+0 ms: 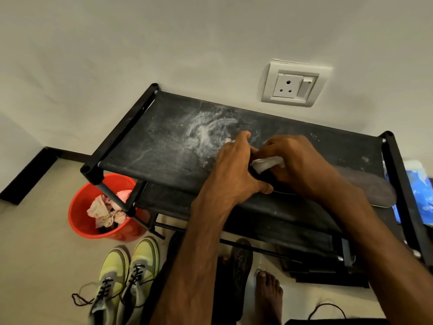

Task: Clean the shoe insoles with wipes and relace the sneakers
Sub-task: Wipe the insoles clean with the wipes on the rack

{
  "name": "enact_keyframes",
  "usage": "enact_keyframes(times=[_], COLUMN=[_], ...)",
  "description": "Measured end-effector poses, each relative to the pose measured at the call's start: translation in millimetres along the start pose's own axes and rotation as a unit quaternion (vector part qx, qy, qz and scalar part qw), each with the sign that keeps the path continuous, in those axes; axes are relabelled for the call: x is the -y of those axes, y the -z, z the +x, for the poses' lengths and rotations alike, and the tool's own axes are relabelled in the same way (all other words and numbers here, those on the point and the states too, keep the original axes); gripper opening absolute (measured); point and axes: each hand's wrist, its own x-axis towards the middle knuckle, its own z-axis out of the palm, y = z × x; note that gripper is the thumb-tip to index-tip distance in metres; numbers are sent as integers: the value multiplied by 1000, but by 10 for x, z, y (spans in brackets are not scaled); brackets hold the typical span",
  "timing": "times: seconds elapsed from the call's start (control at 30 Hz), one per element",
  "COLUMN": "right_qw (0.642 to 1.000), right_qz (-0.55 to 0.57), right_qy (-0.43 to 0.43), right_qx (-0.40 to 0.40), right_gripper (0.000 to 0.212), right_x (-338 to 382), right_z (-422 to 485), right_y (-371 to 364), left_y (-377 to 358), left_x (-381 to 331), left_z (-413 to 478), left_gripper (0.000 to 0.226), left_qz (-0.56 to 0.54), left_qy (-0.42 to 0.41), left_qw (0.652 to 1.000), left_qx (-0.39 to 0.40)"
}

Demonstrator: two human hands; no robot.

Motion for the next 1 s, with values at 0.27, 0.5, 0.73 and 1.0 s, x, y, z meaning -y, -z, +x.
enact_keyframes(times=[0.27,0.5,0.73,1.0], right_qw=[996,1000,998,997], right_qz=[37,-13,7,-45], right_qy=[26,2,-18,-43], right_qx=[74,-9,54,54], right_gripper=[28,39,29,24], right_x=[2,41,49,55], right_z=[-30,101,39,12], right_y=[69,-174,-62,-4], left_y=[10,-2,2,-14], left_x=[19,17,8,56], left_z=[-1,28,0,32], left_gripper=[124,122,125,120], left_qz=[-1,8,-10,2], left_qy=[-5,-2,-1,-12], left_qw=[1000,1000,1000,1000], left_qx=[-7,-3,-12,-14])
